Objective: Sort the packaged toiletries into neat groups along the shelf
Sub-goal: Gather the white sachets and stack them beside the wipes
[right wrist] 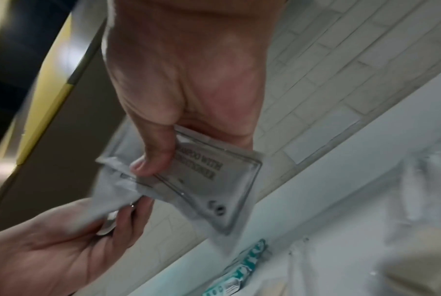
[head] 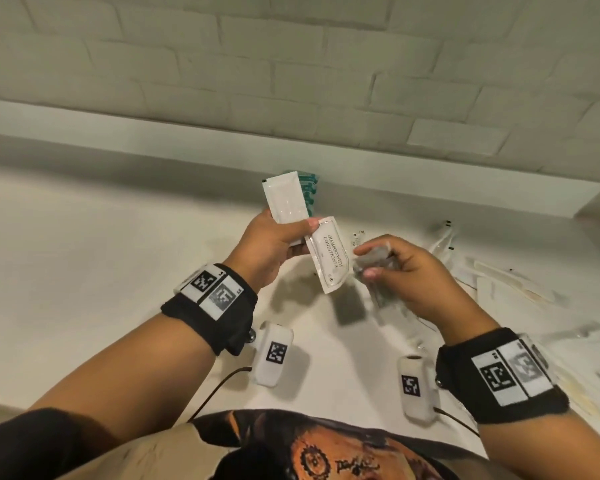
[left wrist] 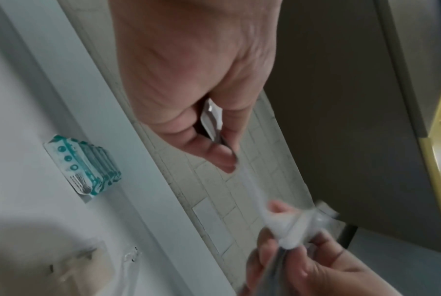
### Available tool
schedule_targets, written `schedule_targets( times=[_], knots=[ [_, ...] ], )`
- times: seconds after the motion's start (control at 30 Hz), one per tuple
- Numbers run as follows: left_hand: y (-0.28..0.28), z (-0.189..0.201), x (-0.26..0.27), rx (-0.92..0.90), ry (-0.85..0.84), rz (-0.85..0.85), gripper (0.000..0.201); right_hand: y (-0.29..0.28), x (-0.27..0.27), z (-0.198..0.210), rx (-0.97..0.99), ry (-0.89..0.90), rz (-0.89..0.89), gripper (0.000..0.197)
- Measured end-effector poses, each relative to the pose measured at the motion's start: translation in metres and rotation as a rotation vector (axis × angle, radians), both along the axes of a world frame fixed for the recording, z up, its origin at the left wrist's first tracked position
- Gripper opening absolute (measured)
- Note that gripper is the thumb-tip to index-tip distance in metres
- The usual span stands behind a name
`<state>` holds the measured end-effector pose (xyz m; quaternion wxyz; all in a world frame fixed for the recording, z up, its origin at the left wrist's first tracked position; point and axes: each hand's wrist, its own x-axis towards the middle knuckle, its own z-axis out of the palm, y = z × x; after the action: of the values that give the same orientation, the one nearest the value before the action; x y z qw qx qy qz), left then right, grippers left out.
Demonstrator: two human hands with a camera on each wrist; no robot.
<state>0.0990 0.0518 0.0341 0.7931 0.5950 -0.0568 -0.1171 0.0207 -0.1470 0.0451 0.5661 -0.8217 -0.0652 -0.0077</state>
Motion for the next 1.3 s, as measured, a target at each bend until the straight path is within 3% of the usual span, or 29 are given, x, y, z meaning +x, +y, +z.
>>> schedule_targets(
  times=[0.1, 0.17, 0.23, 0.3, 0.37, 0.43, 0.53, 0.63, 0.7, 0.77, 0.87, 1.0, 1.3],
  knots=[
    [0.003, -0.004, 0.003, 0.043, -0.042, 0.09, 0.042, -0.012, -0.002, 0.003, -0.016, 0.071, -0.088, 0.017],
    [0.003, -0.004, 0.004, 0.062, -0.059, 0.131, 0.041, -0.014, 0.0, 0.009, 0.071, 0.068, -0.142, 0.015],
    [0.0, -0.002, 0.003, 0.078, -0.068, 0.12, 0.05, -0.01, 0.002, 0.016, 0.135, 0.045, -0.137, 0.016],
    [-0.007, 0.001, 0.001, 0.111, -0.079, 0.056, 0.054, 0.002, 0.007, 0.02, 0.065, 0.045, -0.055, 0.017],
    [-0.016, 0.004, -0.002, 0.127, -0.102, -0.01, 0.035, 0.017, 0.014, 0.018, -0.053, 0.06, -0.008, 0.025],
    [-0.023, 0.01, -0.008, 0.093, -0.089, -0.039, 0.016, 0.029, 0.019, 0.01, -0.03, 0.074, -0.06, 0.027],
    [-0.018, 0.012, -0.007, -0.029, 0.037, -0.066, 0.026, 0.03, 0.02, 0.002, 0.088, 0.074, -0.189, 0.029],
    [-0.002, 0.007, -0.001, 0.059, 0.138, -0.087, 0.06, 0.02, 0.02, -0.006, 0.204, 0.104, -0.249, 0.035],
    [0.004, -0.001, -0.001, 0.134, 0.107, -0.106, 0.043, 0.014, 0.02, -0.009, 0.202, 0.115, -0.279, 0.03],
    [0.006, -0.007, -0.005, 0.198, 0.047, -0.147, 0.005, 0.009, 0.02, -0.012, 0.243, 0.123, -0.299, 0.025],
    [0.008, -0.016, -0.007, 0.206, 0.012, -0.172, 0.02, 0.002, 0.018, -0.014, 0.322, 0.14, -0.317, 0.021],
    [0.01, -0.017, -0.011, 0.25, 0.006, -0.163, 0.02, -0.004, 0.017, -0.016, 0.334, 0.137, -0.324, 0.018],
    [0.002, -0.015, -0.011, 0.436, -0.144, -0.079, 0.02, 0.001, 0.019, 0.024, 0.135, 0.02, -0.163, 0.016]
  ],
)
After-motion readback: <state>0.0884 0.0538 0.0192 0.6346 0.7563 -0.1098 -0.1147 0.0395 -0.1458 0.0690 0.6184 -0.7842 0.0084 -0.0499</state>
